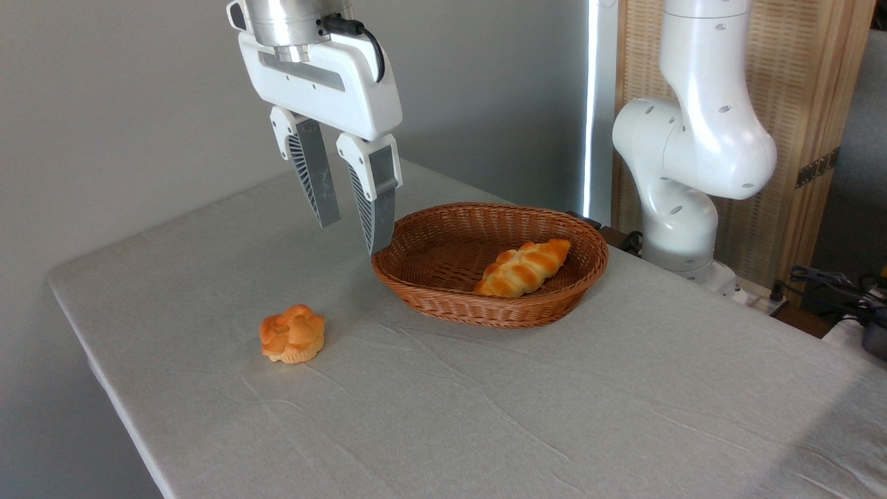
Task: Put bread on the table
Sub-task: 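Move the open gripper over the wicker basket toward the glazed roll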
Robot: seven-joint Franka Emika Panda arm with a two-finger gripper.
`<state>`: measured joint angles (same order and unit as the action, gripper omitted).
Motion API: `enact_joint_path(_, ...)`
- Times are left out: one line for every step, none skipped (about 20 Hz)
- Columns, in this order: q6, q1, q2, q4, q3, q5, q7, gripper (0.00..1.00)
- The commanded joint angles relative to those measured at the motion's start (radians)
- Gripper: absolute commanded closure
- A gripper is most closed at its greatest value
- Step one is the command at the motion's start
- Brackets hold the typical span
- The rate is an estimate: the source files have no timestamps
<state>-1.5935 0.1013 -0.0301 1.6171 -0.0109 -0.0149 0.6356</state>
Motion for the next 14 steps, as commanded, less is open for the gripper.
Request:
enact_joint_path(0.035, -0.005, 0.0, -0.005, 0.0, -0.002, 0.019, 0.0)
enact_joint_path(0.035, -0.005, -0.001, -0.005, 0.002, -0.002, 0.019, 0.0)
enact_joint_path(0.035, -0.005, -0.001, -0.005, 0.002, -0.002, 0.018, 0.0)
enact_joint_path(0.035, -0.005, -0.001, -0.005, 0.002, -0.002, 0.018, 0.0)
enact_joint_path(0.035, -0.005, -0.001, -0.005, 0.002, -0.002, 0.018, 0.0)
enact_joint_path(0.037, -0.005, -0.002, -0.005, 0.0, -0.002, 0.018, 0.0)
enact_joint_path(0.046, -0.005, -0.002, -0.003, 0.0, -0.002, 0.018, 0.0)
enact_joint_path(0.047, -0.005, -0.011, 0.01, 0.0, -0.002, 0.018, 0.0)
enact_joint_path(0.044, -0.005, -0.04, 0.045, 0.0, -0.002, 0.019, 0.0)
enact_joint_path(0.041, -0.005, -0.075, 0.099, 0.0, -0.002, 0.021, 0.0)
enact_joint_path(0.041, -0.005, -0.115, 0.153, 0.0, -0.002, 0.022, 0.0)
enact_joint_path(0.041, -0.005, -0.155, 0.214, 0.002, 0.0, 0.024, 0.0)
enact_joint_path(0.043, -0.002, -0.204, 0.274, 0.002, 0.0, 0.029, 0.0)
enact_joint_path(0.043, 0.001, -0.247, 0.337, 0.003, 0.0, 0.032, 0.0)
